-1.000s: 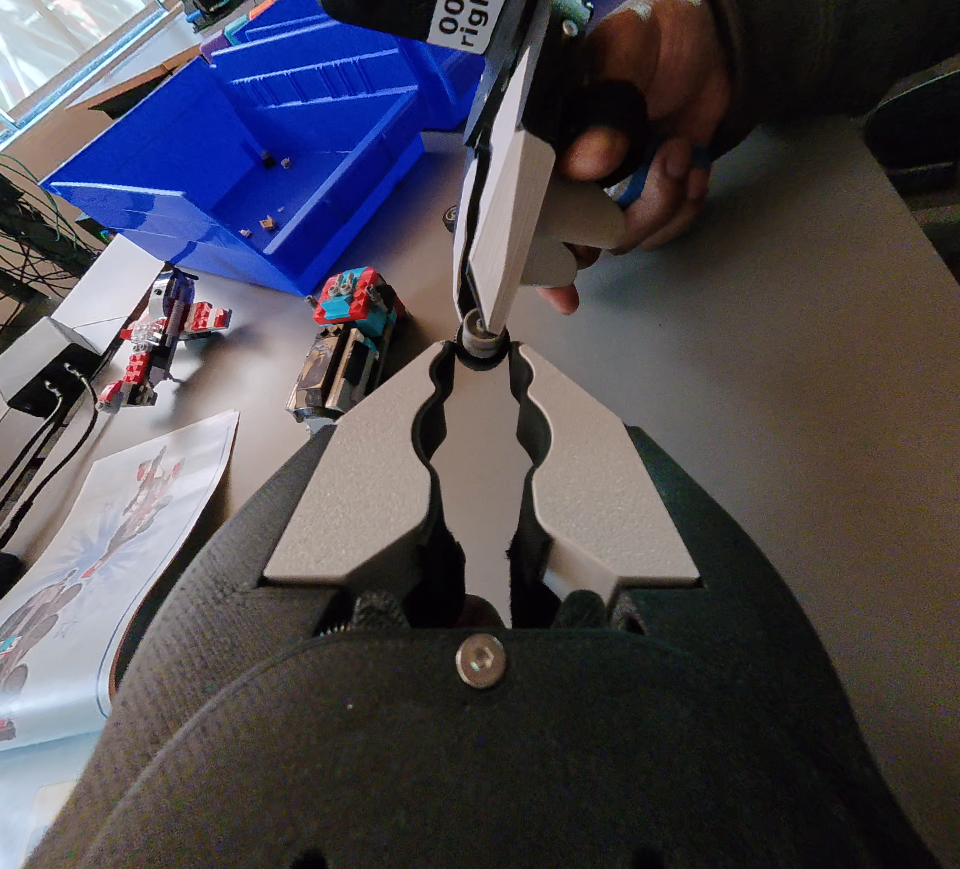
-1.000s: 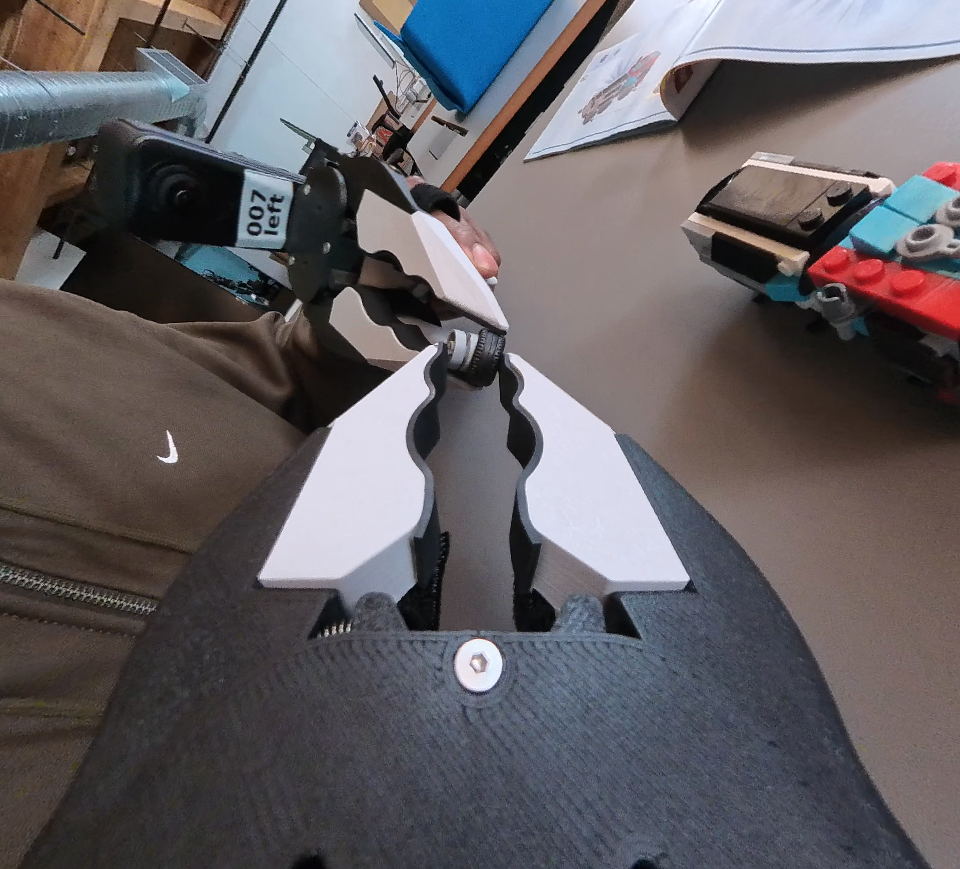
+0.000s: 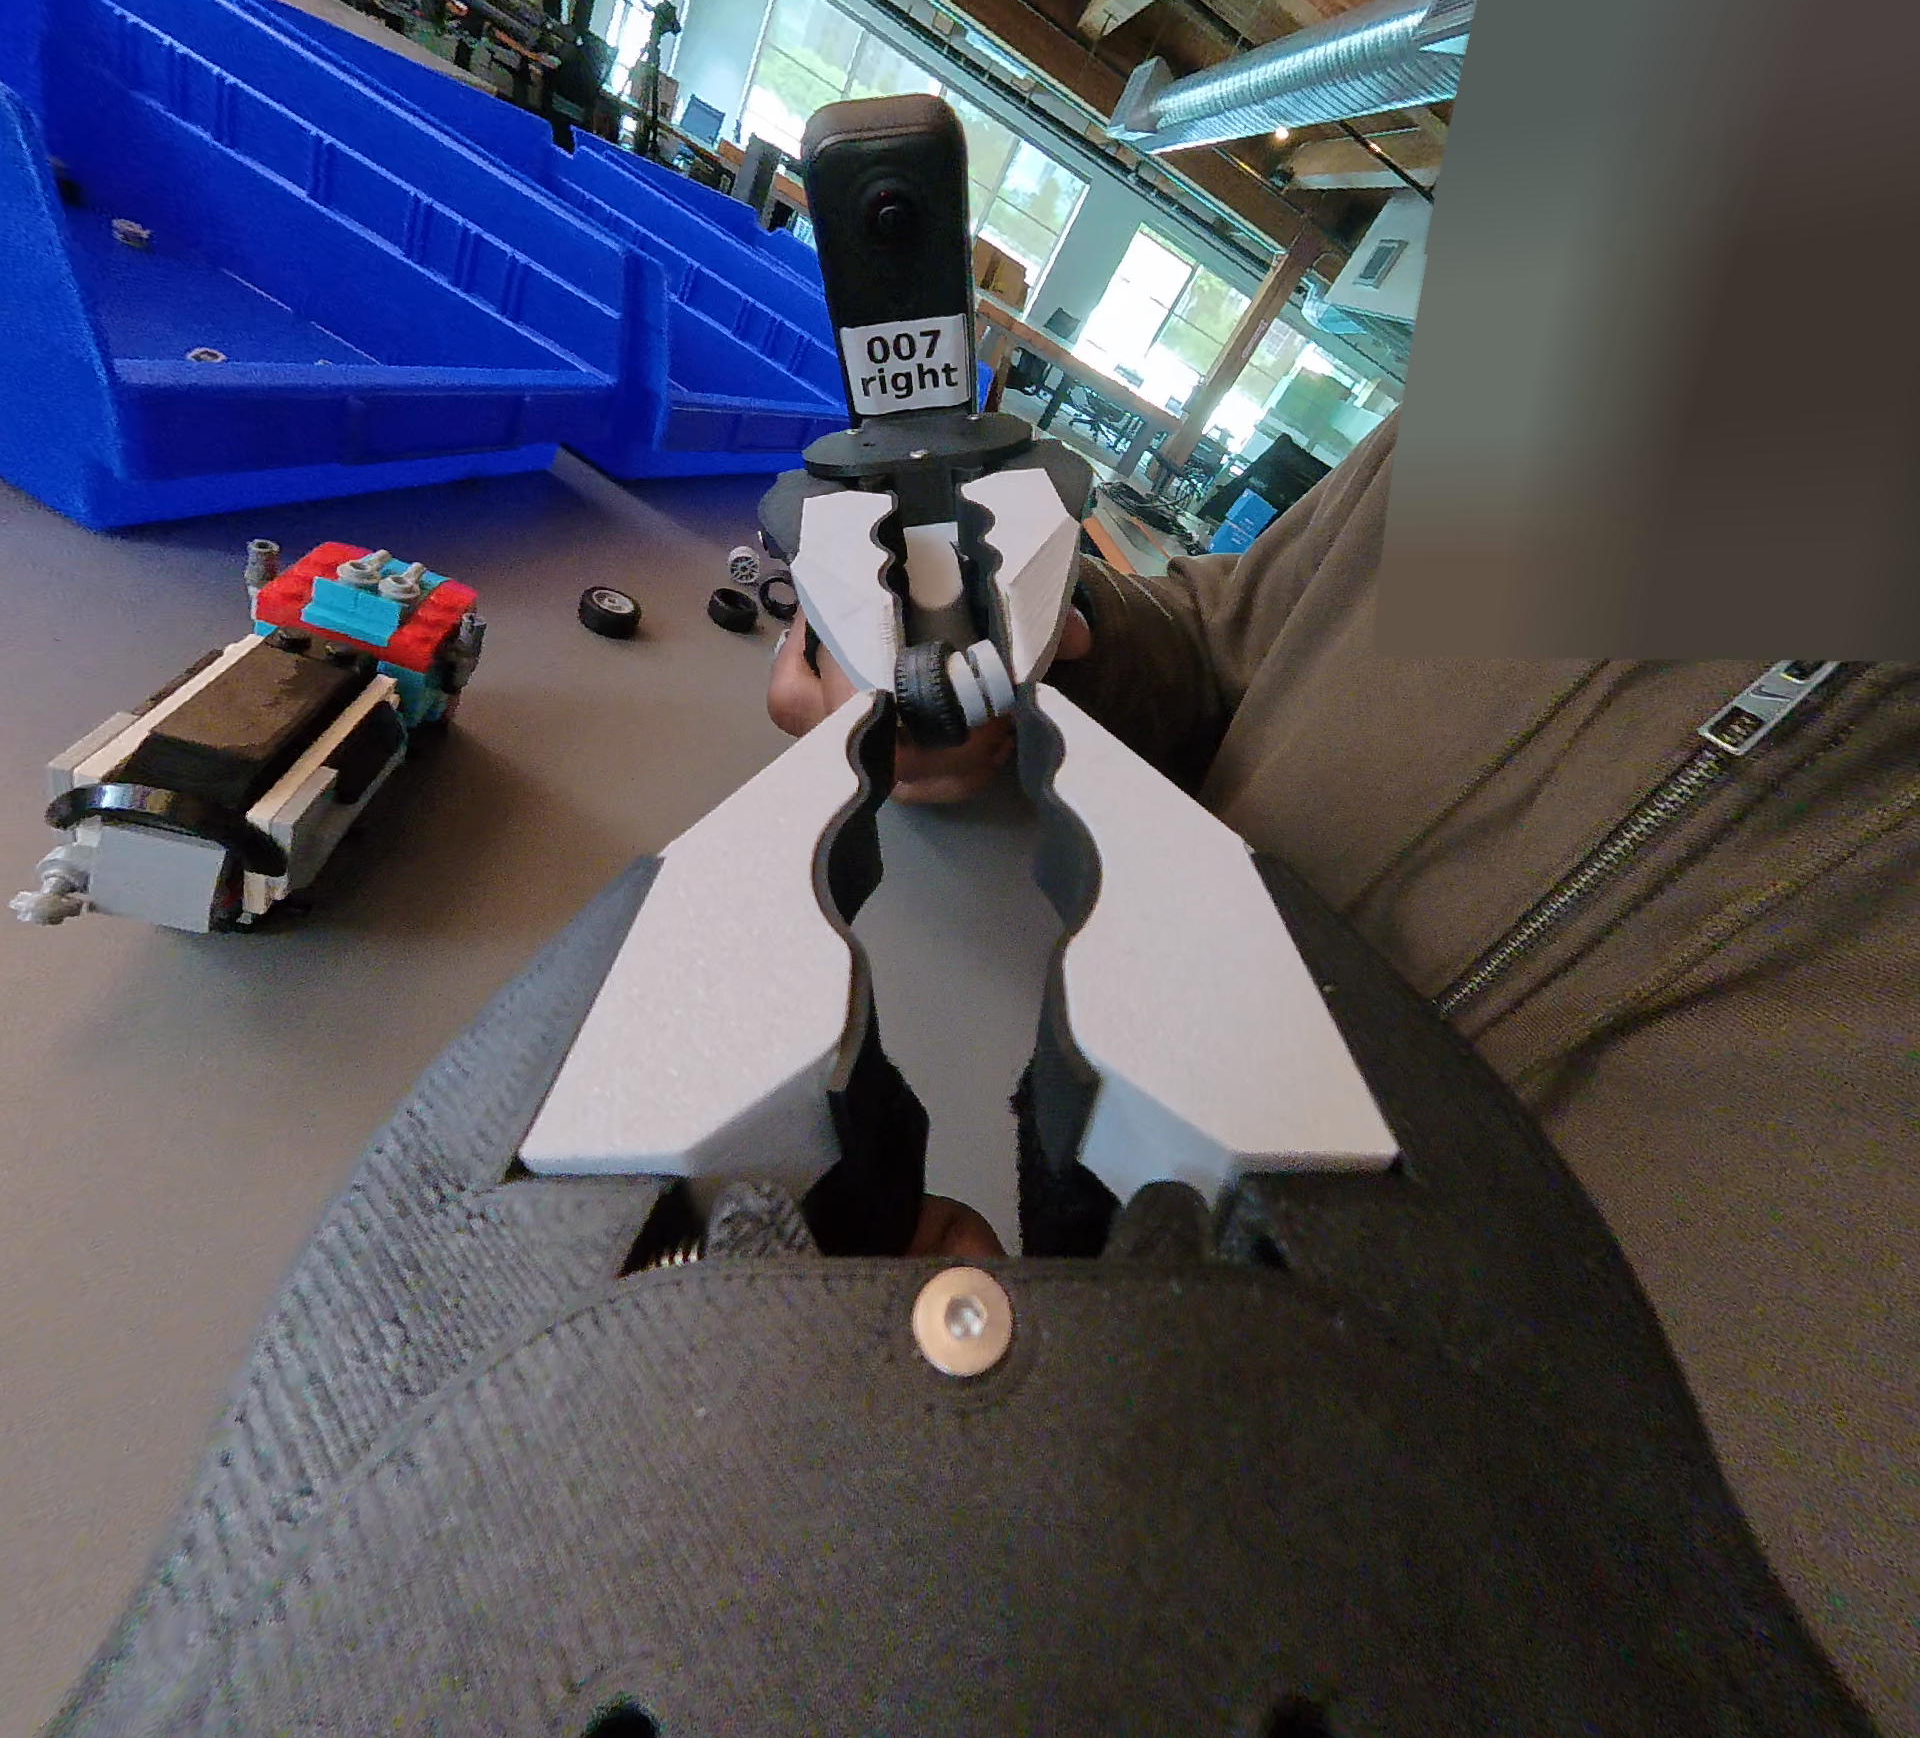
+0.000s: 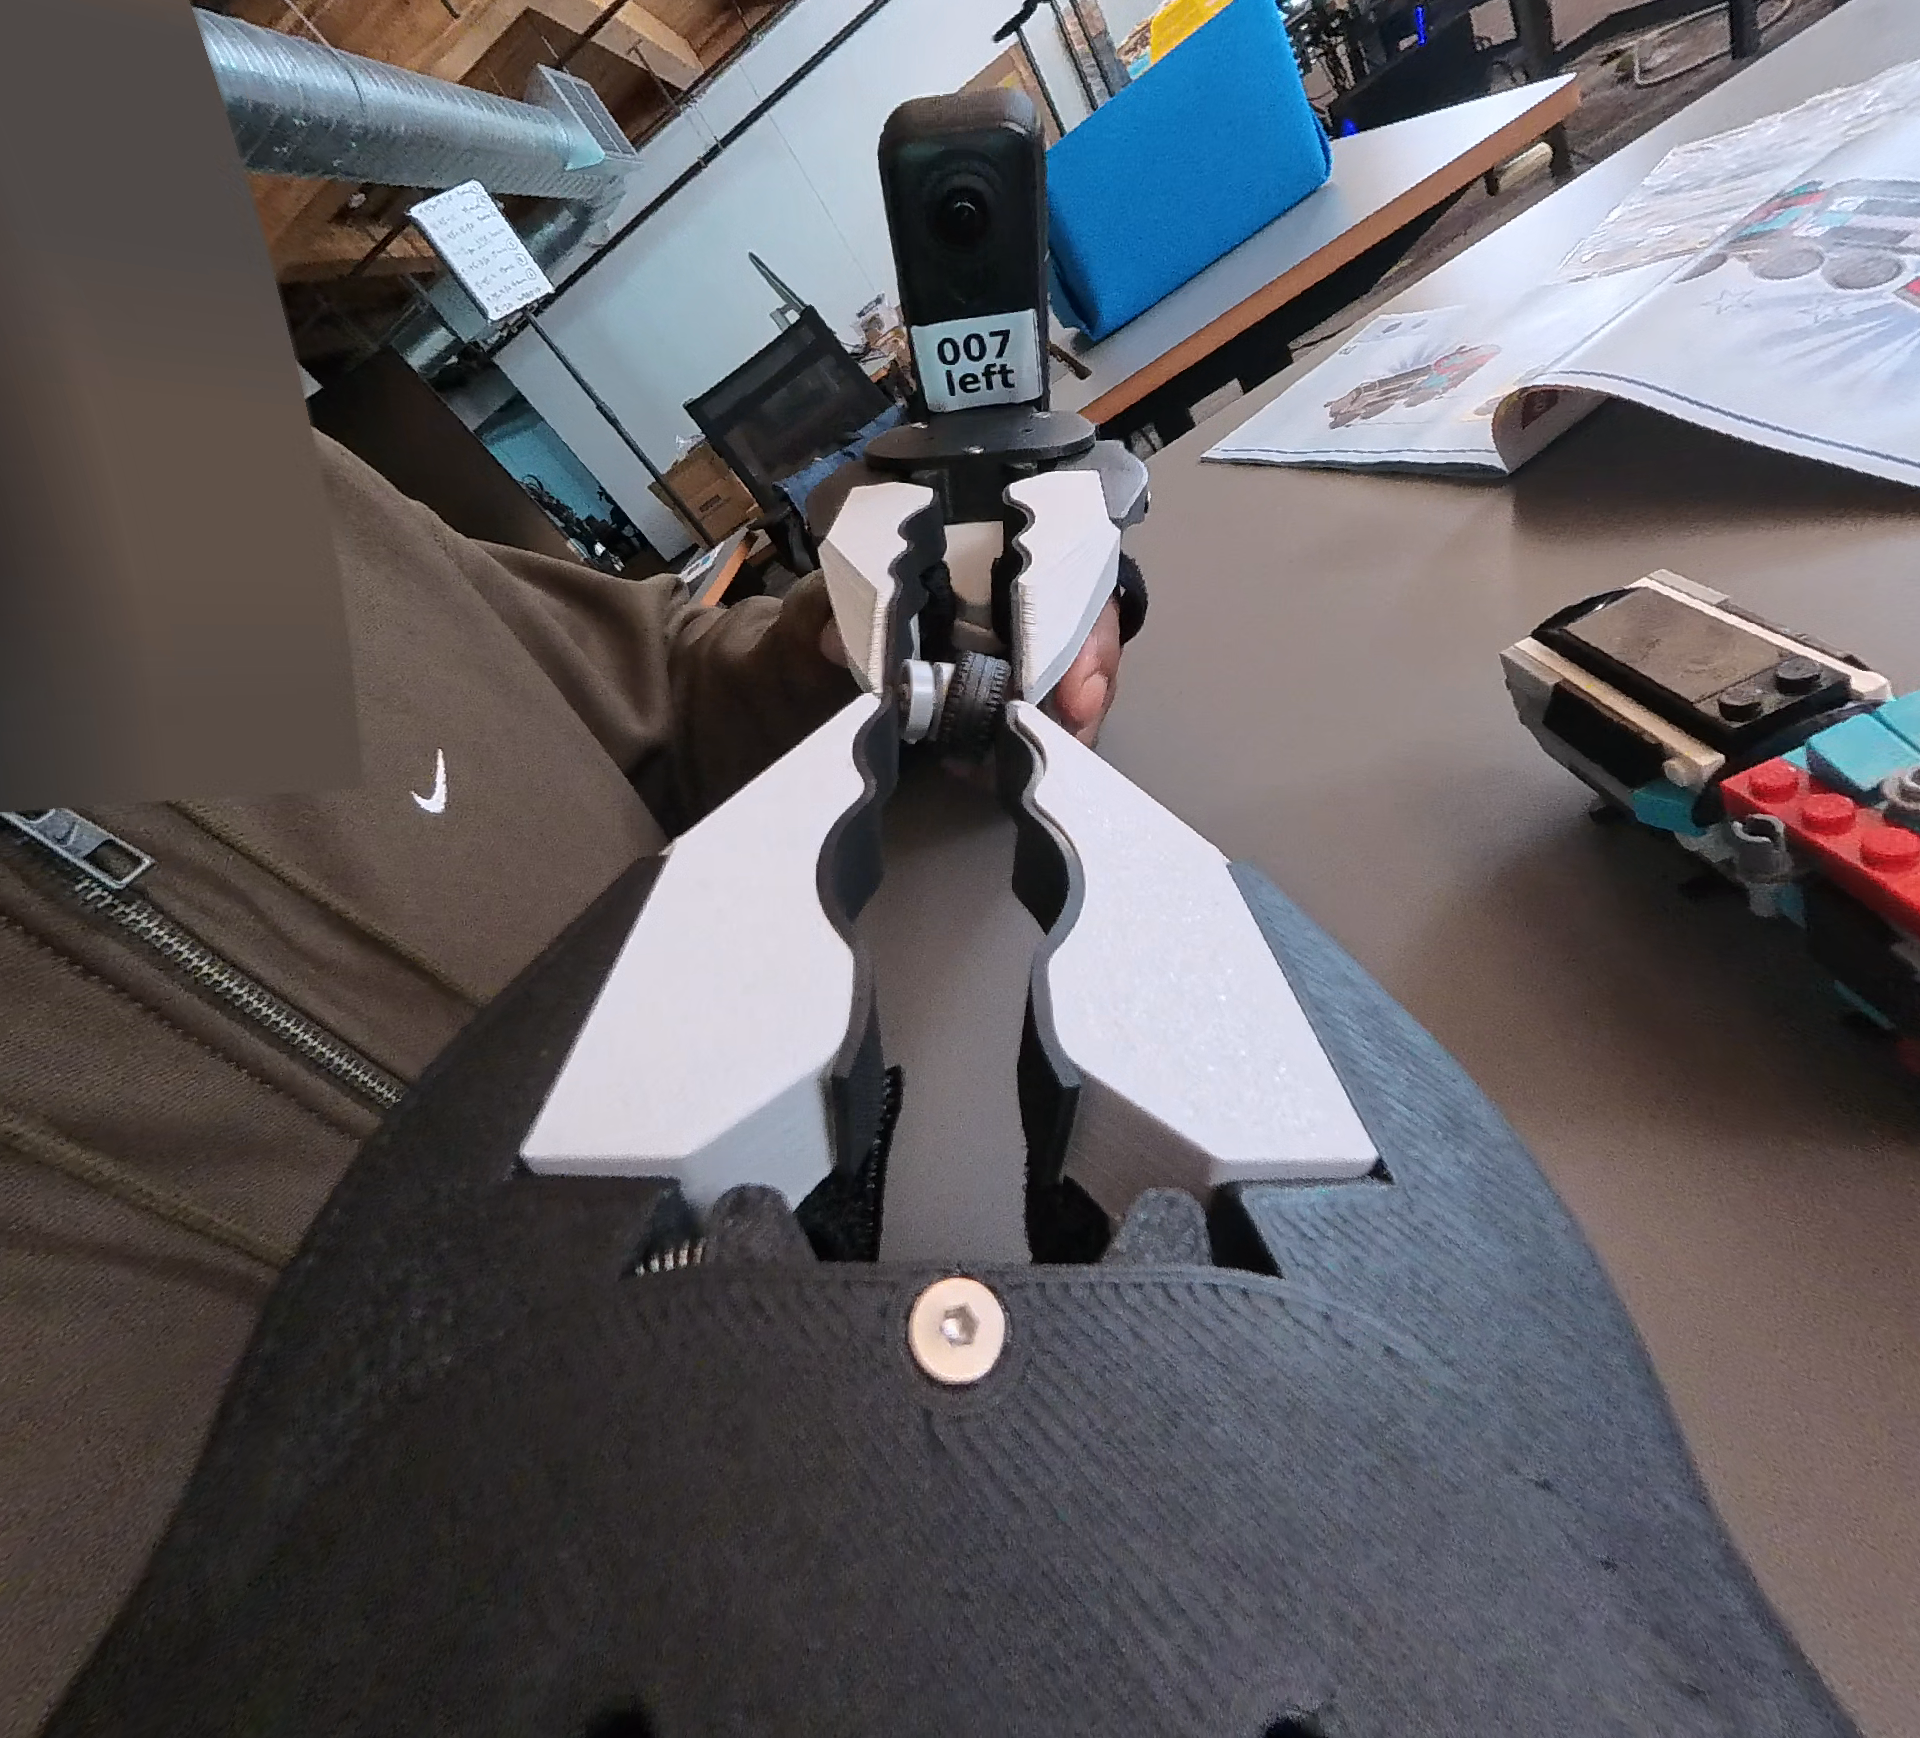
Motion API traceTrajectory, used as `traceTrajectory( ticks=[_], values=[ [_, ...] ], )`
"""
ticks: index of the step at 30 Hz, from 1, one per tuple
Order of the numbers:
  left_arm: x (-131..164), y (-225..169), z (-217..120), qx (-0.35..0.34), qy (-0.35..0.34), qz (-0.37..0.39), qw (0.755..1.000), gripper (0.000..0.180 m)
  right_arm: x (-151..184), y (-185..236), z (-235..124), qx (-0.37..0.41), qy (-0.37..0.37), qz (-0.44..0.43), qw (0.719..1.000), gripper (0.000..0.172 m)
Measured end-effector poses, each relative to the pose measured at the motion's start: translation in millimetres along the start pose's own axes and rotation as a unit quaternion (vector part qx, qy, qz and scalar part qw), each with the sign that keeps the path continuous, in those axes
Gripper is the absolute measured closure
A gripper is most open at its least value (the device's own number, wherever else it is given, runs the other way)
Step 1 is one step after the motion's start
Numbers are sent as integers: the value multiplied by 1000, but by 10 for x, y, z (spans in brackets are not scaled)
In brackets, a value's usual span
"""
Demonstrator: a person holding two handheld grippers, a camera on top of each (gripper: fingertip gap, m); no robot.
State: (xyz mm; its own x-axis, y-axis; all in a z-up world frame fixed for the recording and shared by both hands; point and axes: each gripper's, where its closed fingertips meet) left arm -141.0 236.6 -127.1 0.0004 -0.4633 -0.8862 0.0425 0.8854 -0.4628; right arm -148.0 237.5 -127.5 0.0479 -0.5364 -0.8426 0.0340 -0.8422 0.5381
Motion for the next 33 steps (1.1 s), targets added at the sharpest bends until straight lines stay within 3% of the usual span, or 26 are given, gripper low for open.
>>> traceTrajectory(
  ticks=[16, 33],
  values=[
    [16, 62, 5, 2, -13, -63, 998, 160, 9, -60, -7, 2, -6, 19, 1000, 154],
    [-8, 111, -2, -26, -16, -30, 999, 161, -22, -118, -15, 36, -17, -13, 999, 154]
  ],
)
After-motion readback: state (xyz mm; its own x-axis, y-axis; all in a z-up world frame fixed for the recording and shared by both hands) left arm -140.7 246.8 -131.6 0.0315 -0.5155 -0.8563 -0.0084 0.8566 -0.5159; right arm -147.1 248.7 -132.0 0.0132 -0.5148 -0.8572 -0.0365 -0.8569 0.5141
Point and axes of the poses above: each gripper's, where its closed fingertips meet, z out along the fingers, x out of its underside, y = z × x across the jaws, and after that the axes turned 1 degree about x, right-handed
